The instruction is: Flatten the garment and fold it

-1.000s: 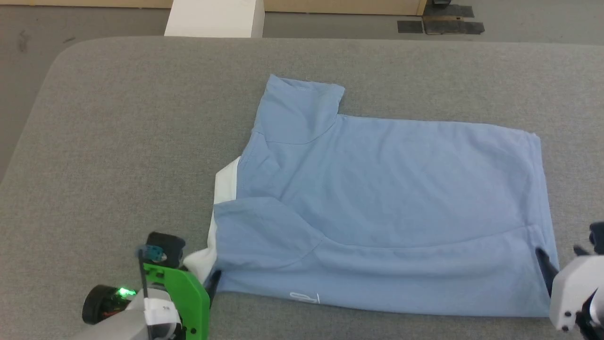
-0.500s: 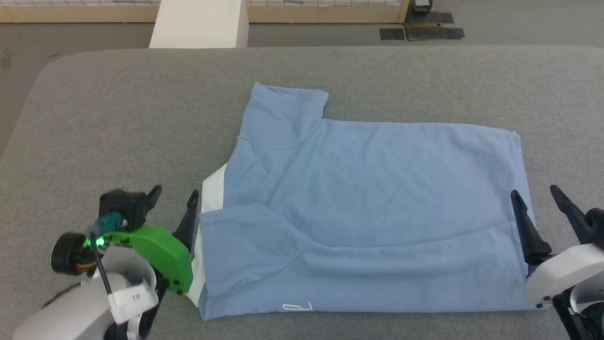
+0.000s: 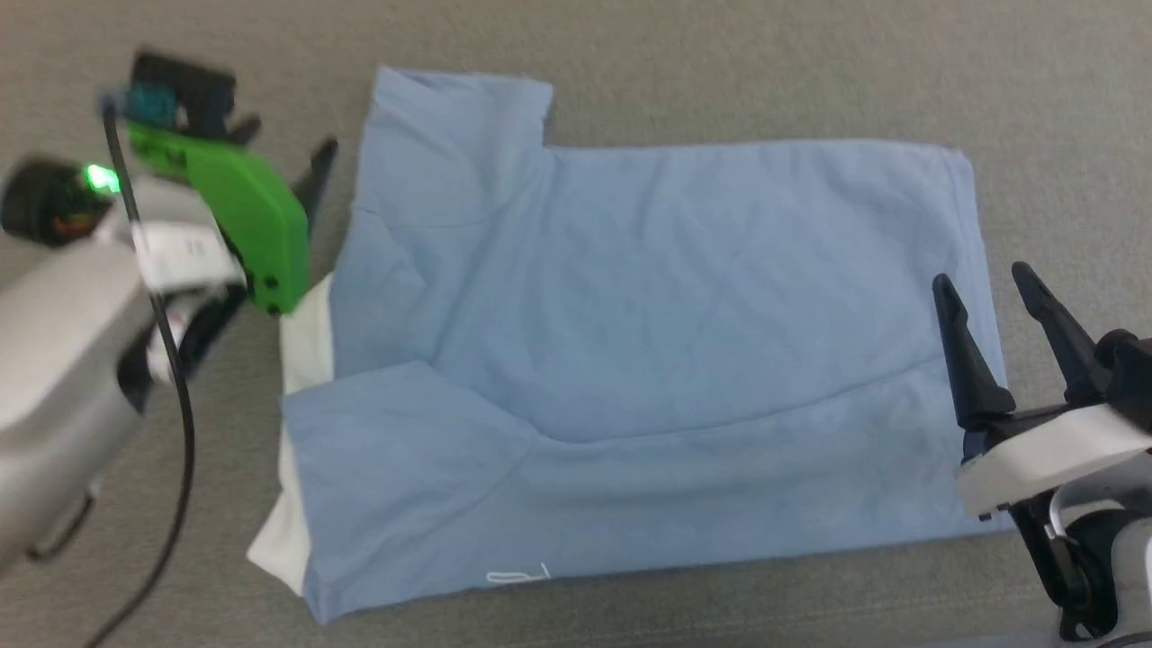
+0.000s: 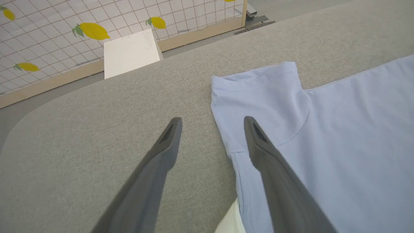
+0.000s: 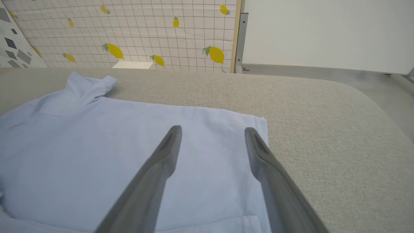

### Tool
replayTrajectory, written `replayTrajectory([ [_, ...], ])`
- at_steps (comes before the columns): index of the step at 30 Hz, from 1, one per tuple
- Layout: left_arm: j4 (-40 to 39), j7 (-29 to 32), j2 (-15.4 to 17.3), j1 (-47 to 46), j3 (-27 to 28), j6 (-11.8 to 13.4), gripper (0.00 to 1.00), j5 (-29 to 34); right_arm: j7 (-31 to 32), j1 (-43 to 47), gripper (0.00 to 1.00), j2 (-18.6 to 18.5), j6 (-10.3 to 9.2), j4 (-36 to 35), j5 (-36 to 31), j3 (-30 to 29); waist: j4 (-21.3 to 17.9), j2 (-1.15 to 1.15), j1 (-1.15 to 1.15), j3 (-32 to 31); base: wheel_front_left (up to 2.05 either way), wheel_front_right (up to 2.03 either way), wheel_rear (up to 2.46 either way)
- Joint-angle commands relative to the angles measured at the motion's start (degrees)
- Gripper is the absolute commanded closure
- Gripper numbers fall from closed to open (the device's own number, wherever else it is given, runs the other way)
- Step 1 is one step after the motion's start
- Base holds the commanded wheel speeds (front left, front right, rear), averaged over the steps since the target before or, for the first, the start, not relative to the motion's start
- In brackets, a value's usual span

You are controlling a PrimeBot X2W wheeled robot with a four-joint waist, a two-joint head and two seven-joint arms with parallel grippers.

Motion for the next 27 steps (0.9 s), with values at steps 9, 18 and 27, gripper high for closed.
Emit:
replayTrajectory([
  [9,14.52,15.43,-2.76,-15.68,-1.17,-8.77,0.00,-0.77,-2.09,-2.93,0.00,3.01,-0.10,-1.73,-1.17,0.89,-9.90,0.00,0.00,12.91,0.00,0.00,0.00],
  [18,21.73,21.13,-3.09,-21.50,-1.34,-9.39,0.00,-0.52,-3.73,-2.63,0.00,5.13,-0.10,-0.56,-2.26,1.56,-11.54,0.00,0.00,15.93,0.00,0.00,0.00],
  [27,23.02,27.89,-3.25,-20.98,-3.17,-10.71,1.00,-2.44,-4.06,-2.55,0.00,6.07,-0.10,-0.21,-2.73,2.15,-11.30,0.00,0.00,16.69,0.00,0.00,0.00],
])
